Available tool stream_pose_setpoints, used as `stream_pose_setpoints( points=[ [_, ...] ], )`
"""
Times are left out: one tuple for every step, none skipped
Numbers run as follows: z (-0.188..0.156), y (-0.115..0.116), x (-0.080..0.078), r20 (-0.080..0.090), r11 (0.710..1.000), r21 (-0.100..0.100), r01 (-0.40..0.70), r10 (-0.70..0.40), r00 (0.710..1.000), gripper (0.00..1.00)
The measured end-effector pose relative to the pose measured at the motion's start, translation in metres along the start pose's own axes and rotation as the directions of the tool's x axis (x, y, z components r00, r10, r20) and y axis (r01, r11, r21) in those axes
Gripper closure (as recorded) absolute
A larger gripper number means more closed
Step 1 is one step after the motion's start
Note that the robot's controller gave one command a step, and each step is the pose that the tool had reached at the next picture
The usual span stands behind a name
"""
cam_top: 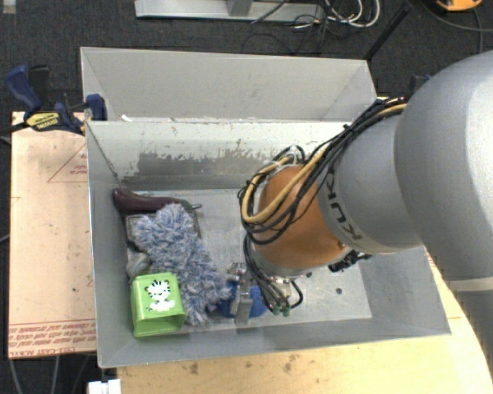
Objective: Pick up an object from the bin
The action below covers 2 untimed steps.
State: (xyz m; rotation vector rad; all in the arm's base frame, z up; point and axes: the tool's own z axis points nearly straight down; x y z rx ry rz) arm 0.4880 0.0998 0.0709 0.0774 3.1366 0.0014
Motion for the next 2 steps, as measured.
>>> stream_pose_setpoints(
  points=[
    [-0.001,0.001,0.001,0.002,1.000,0.000,0.007,-0.007,1.000,1.00],
    [-0.155,0.011,-0.016,0.001,0.999,-0.001,0.050,-0.050,0.999,1.00]
  ],
)
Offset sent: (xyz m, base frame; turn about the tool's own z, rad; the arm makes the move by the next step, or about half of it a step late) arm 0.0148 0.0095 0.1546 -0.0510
